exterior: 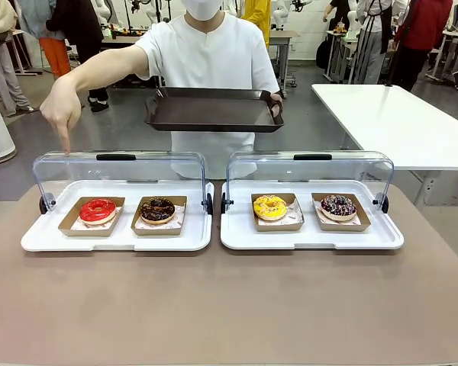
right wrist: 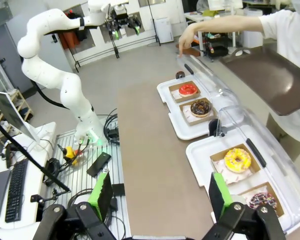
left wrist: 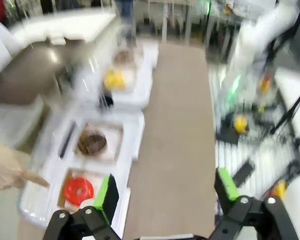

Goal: Provide the desired donut to the person.
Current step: Pick up and lift the Paper togo box containing the Donut pointed at by the person.

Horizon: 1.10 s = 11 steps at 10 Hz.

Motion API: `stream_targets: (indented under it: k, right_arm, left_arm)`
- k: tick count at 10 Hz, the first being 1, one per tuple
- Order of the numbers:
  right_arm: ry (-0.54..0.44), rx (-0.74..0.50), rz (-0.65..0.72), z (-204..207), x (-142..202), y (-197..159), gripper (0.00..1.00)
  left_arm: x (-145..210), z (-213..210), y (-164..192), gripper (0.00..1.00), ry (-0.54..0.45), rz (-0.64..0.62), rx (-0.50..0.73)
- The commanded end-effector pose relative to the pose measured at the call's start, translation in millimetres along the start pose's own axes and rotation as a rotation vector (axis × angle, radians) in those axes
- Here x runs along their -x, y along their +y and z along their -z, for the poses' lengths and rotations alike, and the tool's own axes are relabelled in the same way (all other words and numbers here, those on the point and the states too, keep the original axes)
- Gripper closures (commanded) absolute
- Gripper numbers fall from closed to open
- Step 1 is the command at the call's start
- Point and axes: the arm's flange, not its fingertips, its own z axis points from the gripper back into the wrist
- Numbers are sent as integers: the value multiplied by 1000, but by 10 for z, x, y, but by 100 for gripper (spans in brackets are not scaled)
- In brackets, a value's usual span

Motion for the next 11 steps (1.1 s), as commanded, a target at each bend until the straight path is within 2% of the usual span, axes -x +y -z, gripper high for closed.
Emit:
stream_targets:
  k: [1,2,3,5,6,7,10,11]
  right_arm:
    - [-1,-9,-1,-22,-6,-10,0]
    - [-1,-9,-1,-22,-6,-10,0]
    - [-1,-9,-1,-22,-6,-10,0]
    - [-1,-9,-1,-22,-6,-10,0]
    - [-1,-9,-1,-22,-6,-10,0]
    - [-1,-9,-1,-22,-6,-10,0]
    - [-1,-9,-1,-22,-6,-10,0]
    - [-1,-9,-1,-22,-6,-10,0]
  left_arm:
    - [-84,374,94,0,361,-5,38]
    - [-46,588,164,0,529,31,21]
    - [41,808,240,0,634,51,15]
    - [307,1253,346,0,826,115,-58]
    - [421,1411,350,0,874,153,-60]
    - [515,1524,335,0,875,177,-53]
    - [699,1651,328,0,752,181,-58]
    - [709,1644,325,0,754,183,-66]
